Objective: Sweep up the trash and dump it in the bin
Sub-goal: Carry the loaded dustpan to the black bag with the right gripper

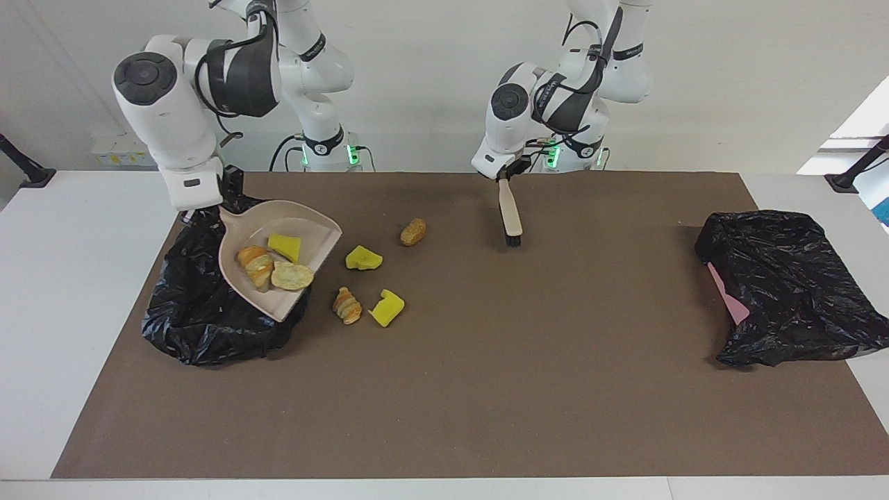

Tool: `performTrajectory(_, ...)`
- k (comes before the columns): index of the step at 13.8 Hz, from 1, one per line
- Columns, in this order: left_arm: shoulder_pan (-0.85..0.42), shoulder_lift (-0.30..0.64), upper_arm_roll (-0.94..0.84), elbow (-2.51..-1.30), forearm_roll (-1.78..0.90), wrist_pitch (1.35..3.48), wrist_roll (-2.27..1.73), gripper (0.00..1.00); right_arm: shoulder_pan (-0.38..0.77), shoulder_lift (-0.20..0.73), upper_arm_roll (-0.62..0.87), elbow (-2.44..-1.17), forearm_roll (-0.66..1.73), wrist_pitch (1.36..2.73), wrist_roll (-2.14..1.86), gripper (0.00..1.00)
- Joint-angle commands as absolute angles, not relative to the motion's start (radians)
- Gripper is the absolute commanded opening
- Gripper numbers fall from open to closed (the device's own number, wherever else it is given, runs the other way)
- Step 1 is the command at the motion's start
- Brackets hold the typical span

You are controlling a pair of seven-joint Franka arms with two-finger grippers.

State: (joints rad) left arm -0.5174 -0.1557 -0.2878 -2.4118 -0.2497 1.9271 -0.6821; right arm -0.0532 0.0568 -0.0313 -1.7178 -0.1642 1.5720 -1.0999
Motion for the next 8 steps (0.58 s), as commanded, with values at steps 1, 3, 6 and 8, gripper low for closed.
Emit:
performTrajectory(1,-0.526,-0.173,-0.270,-2.444,-0.288,1.956,-0.611,0.70,-0.115,0.023,-0.017,-1.740,-0.184,1.519,-1.031,0.00)
performTrajectory(3,-0.519,-0.160,-0.268,-2.428,-0.288,1.951,-0.606,1.00,-0.120,0.021,-0.018,-1.738,-0.201,1.473,-0.997,0.00)
performTrajectory(6,-0.511,-0.146,-0.267,-2.413,-0.290,1.954,-0.607,1.00,-0.123,0.025,-0.018,-1.727,-0.247,1.419,-0.915,0.00)
performTrajectory(8,-0.500,-0.144,-0.267,-2.413,-0.288,1.959,-0.604,1.00,-0.118,0.054,-0.014,-1.682,-0.273,1.362,-0.839,0.00)
